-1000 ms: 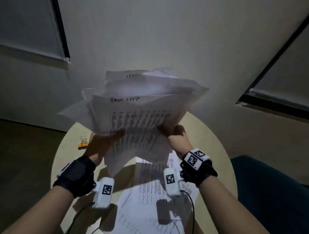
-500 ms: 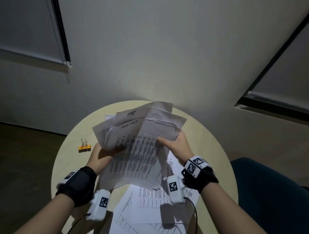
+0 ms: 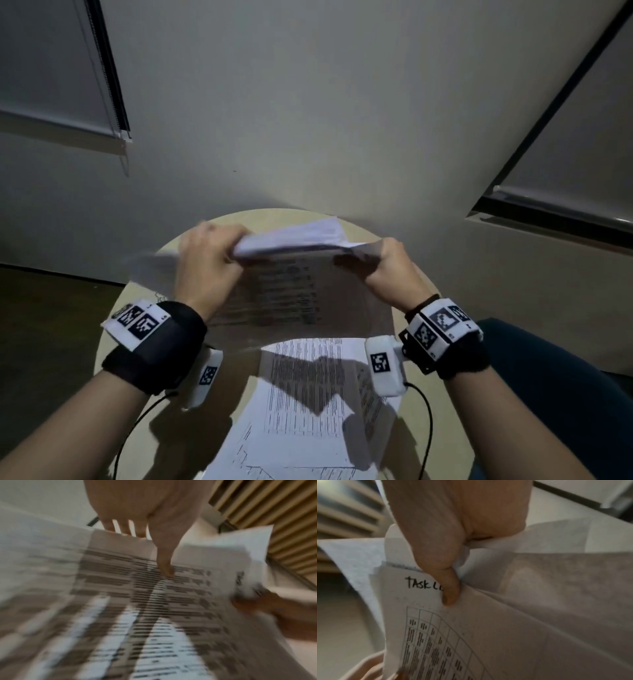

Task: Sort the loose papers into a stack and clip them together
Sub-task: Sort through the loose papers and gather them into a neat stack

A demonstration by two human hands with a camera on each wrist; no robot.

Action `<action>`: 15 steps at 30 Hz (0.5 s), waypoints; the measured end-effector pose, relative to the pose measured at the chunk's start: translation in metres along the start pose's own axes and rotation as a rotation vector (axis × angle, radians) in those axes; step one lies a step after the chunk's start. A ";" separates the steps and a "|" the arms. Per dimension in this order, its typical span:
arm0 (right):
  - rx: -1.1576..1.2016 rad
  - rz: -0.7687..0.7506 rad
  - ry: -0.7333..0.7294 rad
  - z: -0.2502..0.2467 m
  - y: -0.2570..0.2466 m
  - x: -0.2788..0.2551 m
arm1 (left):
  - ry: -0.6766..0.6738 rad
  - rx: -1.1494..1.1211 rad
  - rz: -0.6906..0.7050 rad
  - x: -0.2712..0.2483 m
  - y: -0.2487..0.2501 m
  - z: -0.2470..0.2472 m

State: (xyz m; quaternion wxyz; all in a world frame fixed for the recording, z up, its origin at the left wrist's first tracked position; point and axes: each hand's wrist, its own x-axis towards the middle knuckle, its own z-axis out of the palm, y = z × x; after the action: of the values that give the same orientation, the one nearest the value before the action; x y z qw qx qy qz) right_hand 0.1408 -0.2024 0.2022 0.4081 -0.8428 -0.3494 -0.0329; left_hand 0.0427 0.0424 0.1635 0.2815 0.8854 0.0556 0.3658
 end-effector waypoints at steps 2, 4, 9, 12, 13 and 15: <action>0.263 0.139 0.066 0.003 0.014 -0.009 | 0.146 0.060 -0.188 0.000 -0.013 -0.010; 0.431 0.244 0.155 0.002 0.027 -0.020 | 0.136 -0.137 -0.513 0.002 -0.026 -0.026; 0.600 0.428 0.247 0.021 0.054 -0.055 | -0.149 -0.761 -0.782 -0.023 -0.068 -0.025; 0.659 0.552 0.277 0.042 0.079 -0.078 | -0.276 -0.662 -0.714 -0.049 -0.079 -0.008; 0.664 0.609 0.259 0.049 0.089 -0.086 | -0.271 -0.659 -0.728 -0.060 -0.082 0.000; 0.641 0.720 0.161 0.064 0.107 -0.104 | -0.285 -0.689 -0.800 -0.084 -0.091 0.014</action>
State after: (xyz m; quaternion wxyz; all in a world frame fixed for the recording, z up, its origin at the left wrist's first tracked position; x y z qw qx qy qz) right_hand 0.1134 -0.2612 0.0532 0.6582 -0.7368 0.0045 0.1547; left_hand 0.0008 0.0869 0.0546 0.6773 0.6924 0.2263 0.1036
